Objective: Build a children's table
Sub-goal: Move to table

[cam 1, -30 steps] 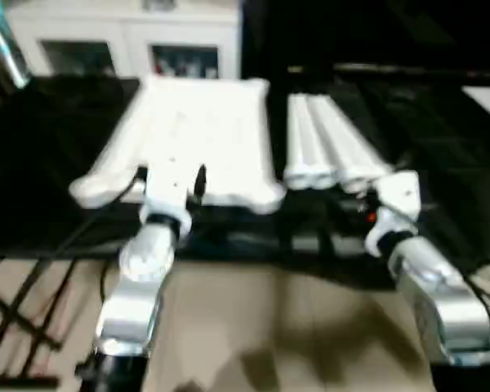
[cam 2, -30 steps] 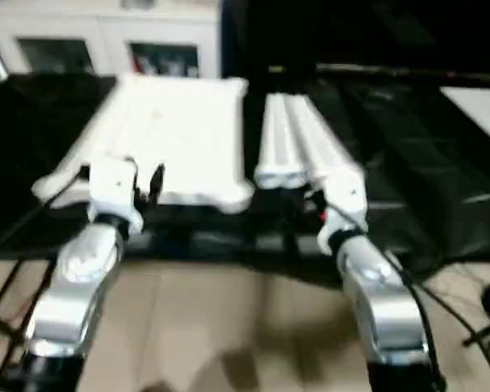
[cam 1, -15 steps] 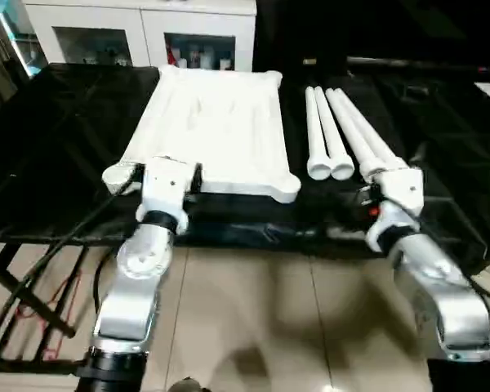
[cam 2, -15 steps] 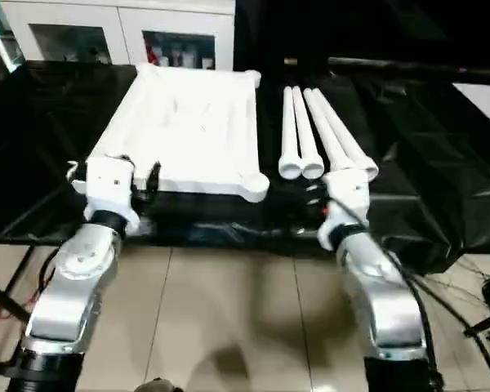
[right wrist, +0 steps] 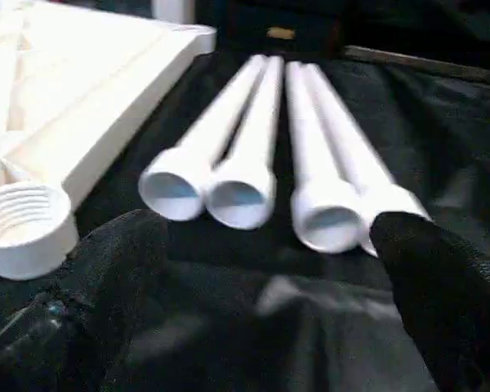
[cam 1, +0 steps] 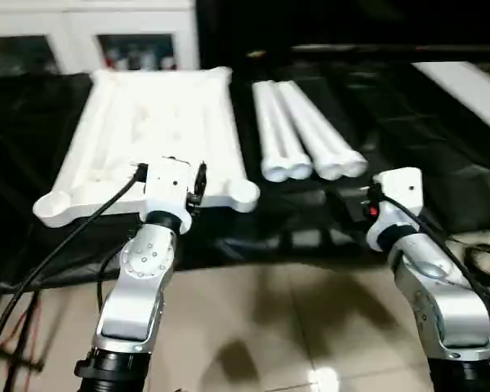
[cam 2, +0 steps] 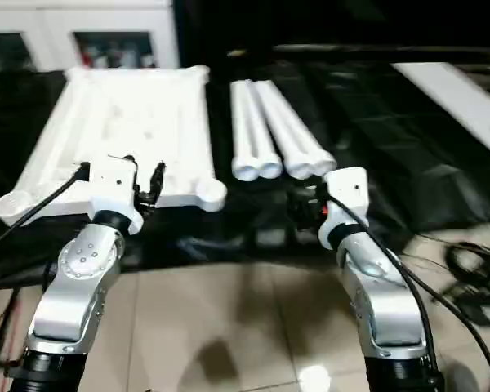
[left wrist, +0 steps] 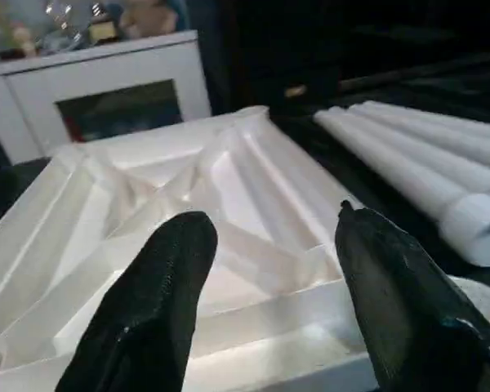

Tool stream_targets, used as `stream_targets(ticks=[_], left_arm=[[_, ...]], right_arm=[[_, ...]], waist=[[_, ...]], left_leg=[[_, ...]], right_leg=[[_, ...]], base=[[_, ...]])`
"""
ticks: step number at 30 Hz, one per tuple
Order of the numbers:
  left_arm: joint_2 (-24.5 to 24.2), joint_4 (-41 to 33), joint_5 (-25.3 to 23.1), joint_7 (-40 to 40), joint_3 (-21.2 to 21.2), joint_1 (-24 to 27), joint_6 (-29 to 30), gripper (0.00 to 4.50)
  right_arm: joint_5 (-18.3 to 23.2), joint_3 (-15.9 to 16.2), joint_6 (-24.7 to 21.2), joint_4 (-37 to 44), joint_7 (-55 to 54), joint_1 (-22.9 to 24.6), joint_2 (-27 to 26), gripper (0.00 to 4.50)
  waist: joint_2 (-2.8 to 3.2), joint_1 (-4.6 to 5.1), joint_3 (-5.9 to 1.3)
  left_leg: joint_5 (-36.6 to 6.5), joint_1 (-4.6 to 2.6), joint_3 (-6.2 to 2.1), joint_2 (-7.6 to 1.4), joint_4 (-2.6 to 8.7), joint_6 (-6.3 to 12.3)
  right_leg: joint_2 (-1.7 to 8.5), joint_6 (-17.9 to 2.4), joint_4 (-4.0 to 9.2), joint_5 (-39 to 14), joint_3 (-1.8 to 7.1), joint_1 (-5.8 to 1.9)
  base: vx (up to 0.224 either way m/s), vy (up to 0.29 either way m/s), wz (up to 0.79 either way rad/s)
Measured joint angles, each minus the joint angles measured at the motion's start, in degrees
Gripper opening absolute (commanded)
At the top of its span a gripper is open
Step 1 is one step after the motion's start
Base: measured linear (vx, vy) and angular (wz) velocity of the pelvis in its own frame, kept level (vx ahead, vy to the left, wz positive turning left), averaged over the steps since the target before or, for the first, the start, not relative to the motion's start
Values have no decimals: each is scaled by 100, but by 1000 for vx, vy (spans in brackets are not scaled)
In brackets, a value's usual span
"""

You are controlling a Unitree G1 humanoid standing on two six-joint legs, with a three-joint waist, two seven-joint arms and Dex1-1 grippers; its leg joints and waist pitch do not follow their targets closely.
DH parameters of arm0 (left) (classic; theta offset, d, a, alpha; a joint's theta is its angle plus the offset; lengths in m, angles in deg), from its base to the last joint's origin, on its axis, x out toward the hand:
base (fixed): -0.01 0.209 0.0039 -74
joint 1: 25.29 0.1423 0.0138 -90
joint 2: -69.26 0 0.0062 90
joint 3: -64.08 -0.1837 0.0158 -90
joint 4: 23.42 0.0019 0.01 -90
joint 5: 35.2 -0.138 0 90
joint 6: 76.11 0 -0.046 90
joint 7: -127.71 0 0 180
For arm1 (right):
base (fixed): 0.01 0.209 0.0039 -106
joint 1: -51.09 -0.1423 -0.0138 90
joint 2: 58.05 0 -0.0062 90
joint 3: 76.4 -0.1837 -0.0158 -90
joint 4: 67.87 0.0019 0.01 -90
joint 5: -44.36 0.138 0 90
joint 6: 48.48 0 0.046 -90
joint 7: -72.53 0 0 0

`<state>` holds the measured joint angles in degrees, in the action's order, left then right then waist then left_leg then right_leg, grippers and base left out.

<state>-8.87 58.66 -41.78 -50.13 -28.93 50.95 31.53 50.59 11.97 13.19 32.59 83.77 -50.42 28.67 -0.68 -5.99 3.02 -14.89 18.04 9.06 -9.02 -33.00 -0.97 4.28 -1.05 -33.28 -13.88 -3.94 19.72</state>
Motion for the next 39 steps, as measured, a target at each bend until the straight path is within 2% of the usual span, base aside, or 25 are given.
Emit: stream_targets(ticks=[2,4,5,6,7,8,9,10,11,12,13,14,15,17,19,20,22,23,25,26,28,31,34,38,39], left_arm=[[0,-3,3,-3,11,4,0,283],[28,-9,13,-4,-20,-36,0,283],[22,-24,14,-4,-20,-27,-2,283],[8,-24,13,-9,0,-16,-2,283],[-4,-25,13,-13,30,16,-1,283],[-86,5,10,-27,138,64,9,283],[-113,20,11,-40,204,71,21,283],[-113,-5,11,-55,230,67,20,283],[-91,-42,13,-55,208,43,18,283],[-20,-42,13,-55,193,44,14,283],[47,-40,18,-47,97,49,21,283],[58,-36,19,-38,-26,50,27,283],[59,-41,18,-37,-35,47,26,283],[43,-97,19,-38,-23,16,25,283],[-14,-120,19,-39,32,58,36,283],[-58,-110,19,-41,110,108,66,283],[-169,-56,17,-51,290,120,107,283],[-162,-64,18,-46,313,110,107,283],[-136,-63,23,-17,297,92,108,283],[-140,-63,43,17,266,80,108,283],[-131,-26,70,89,177,68,114,283],[-41,2,125,246,-147,16,114,283],[-131,27,128,268,-74,4,111,283],[-210,49,130,273,149,-6,110,283],[-173,75,139,283,101,-66,111,283]], right_arm=[[-26,36,24,-1,43,-5,46,450],[-42,34,43,-8,72,11,140,450],[-71,46,61,-13,112,3,171,450],[-114,90,91,-12,142,-2,164,450],[-126,182,102,-13,169,-46,136,450],[-124,356,135,7,216,-121,71,450],[-125,436,158,15,265,-108,72,450],[-125,449,163,16,300,-98,80,450],[-131,433,178,36,313,-68,130,450],[-139,405,199,38,322,-4,203,450],[-154,366,198,7,325,80,231,450],[-165,336,186,-64,325,148,241,450],[-164,341,181,-66,329,156,243,450],[-164,330,193,-24,360,103,247,450],[-164,355,208,-25,368,74,185,450],[-152,470,205,-28,378,29,79,450],[-117,567,220,30,382,11,-8,450],[-113,562,219,28,377,32,19,450],[-112,537,219,28,374,44,41,450],[-114,526,219,28,366,61,41,450],[-115,430,216,18,343,117,58,450],[-116,171,198,-10,265,160,124,450],[-113,178,195,-1,229,129,56,450],[-100,242,196,21,203,107,-20,450],[-101,174,200,28,180,140,20,450]], waist=[[-3,-36,0],[24,-31,-18],[50,-19,-24],[45,-4,-22],[39,36,-17],[30,69,-13],[23,80,-17],[-33,100,-32],[-181,141,-37],[-211,128,22],[-141,76,30],[-122,54,28],[-111,46,26],[86,-4,-7],[230,-59,-10],[190,-48,-10],[185,-42,-20],[179,-44,-26],[134,-21,-25],[29,10,-9],[-136,15,35],[-78,-75,22],[33,-119,23],[-87,-43,27],[-44,-31,4]], left_leg=[[-104,0,-61,26,-96,172],[-234,294,-281,115,-438,755],[-297,353,-426,125,-521,863],[-308,312,-548,129,-509,870],[-342,259,-736,218,-456,850],[-351,190,-1005,381,-435,837],[-353,113,-1158,479,-395,829],[-336,52,-1264,592,-344,788],[-300,14,-1344,781,-294,484],[-295,28,-1349,814,-342,363],[-261,104,-1177,731,-550,528],[-249,243,-856,621,-802,507],[-220,261,-696,587,-786,454],[-131,274,-550,442,-471,307],[-5,285,-569,268,-477,129],[-28,222,-550,279,-458,125],[-64,189,-553,362,-471,185],[-77,183,-546,394,-470,201],[-89,177,-512,434,-464,199],[-98,138,-458,521,-448,183],[-126,64,-328,628,-453,157],[-154,15,-333,474,-523,210],[-225,-194,-164,258,-373,-152],[-284,-495,373,175,-169,-206],[-312,-438,257,195,-202,-167]], right_leg=[[2,-82,-105,-124,17,1],[58,174,-47,-176,-175,-115],[67,209,-28,-220,-350,-196],[61,215,-33,-256,-451,-258],[70,158,-218,-326,-439,-175],[26,185,-735,-427,-276,-4],[-18,236,-915,-479,-143,108],[-71,288,-958,-470,14,241],[-71,164,-612,-259,305,269],[-88,162,-707,-360,363,210],[-95,161,-621,-346,256,125],[-78,157,-481,-312,117,-11],[-67,132,-370,-293,-7,-125],[-79,96,-163,-278,-484,-383],[-86,98,-62,-299,-811,-559],[-115,81,-199,-370,-631,-503],[-108,65,-851,-413,-225,-186],[-95,113,-968,-404,-104,29],[-66,270,-868,-302,-20,316],[-5,272,-546,-202,36,365],[96,228,-389,191,203,290],[52,167,-346,155,186,198],[-249,94,-294,101,490,184],[61,-265,-479,53,280,242],[31,14,-400,89,295,171]], base=[[120,10,18],[88,20,37],[97,3,82],[97,3,82],[176,-110,64],[144,-167,45],[144,-167,45],[37,-139,43],[-17,-150,66],[-17,-150,66],[-3,-108,67],[55,-83,49],[55,-83,49],[48,-18,58],[71,46,57],[114,70,33],[97,70,26],[45,55,10],[22,27,5],[31,-55,-2],[24,-83,3],[36,-78,1],[8,3,-13],[56,12,-47],[69,-19,-46]])
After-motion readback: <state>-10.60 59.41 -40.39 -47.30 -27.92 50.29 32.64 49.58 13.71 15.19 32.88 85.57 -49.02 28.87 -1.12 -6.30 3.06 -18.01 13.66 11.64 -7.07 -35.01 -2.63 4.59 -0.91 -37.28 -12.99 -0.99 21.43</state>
